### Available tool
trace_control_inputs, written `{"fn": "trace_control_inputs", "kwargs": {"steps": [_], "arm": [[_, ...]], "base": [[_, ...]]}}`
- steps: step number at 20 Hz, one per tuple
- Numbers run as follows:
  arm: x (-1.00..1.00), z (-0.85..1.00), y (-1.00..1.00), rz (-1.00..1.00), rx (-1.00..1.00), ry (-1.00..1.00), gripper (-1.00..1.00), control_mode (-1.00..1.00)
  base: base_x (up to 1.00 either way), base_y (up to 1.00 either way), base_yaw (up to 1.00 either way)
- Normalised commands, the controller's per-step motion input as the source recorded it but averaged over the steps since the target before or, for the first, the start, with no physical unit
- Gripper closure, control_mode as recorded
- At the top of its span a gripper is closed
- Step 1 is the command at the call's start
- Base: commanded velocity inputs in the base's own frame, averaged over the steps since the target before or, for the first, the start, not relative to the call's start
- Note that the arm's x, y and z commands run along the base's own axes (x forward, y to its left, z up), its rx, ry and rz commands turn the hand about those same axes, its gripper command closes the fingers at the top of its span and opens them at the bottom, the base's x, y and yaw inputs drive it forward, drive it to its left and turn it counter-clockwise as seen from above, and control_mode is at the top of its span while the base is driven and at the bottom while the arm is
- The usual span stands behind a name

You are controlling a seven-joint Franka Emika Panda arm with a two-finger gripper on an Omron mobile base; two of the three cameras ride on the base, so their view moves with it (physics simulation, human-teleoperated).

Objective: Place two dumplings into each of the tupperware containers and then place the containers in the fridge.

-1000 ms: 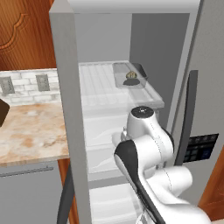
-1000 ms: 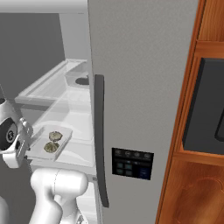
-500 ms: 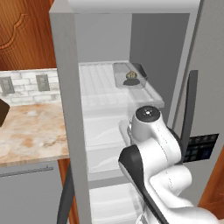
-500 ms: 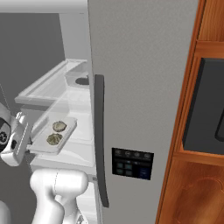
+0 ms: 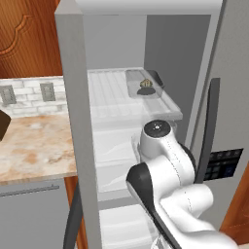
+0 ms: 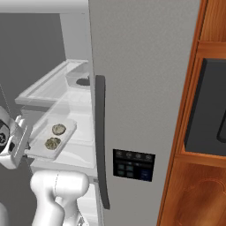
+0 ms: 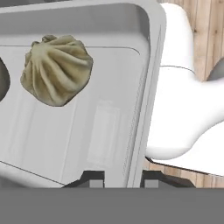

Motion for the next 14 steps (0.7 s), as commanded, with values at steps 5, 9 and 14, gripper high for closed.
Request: {"fn": "trace_control_inputs", "kwargs": {"steps": [5, 9, 14], "arm": [[-0.95, 0.21, -0.23, 0.0, 0.0, -0.16, 1.0, -1.0], [-0.73, 0.61, 0.0, 0.0, 0.0, -0.09, 1.0, -1.0], [-0.23, 0.61, -0.05, 0.0, 0.05, -0.01, 1.0, -1.0]], "base": [[0.0, 0.0, 0.0], [0.0, 0.0, 0.0], [0.0, 0.0, 0.0]]}}
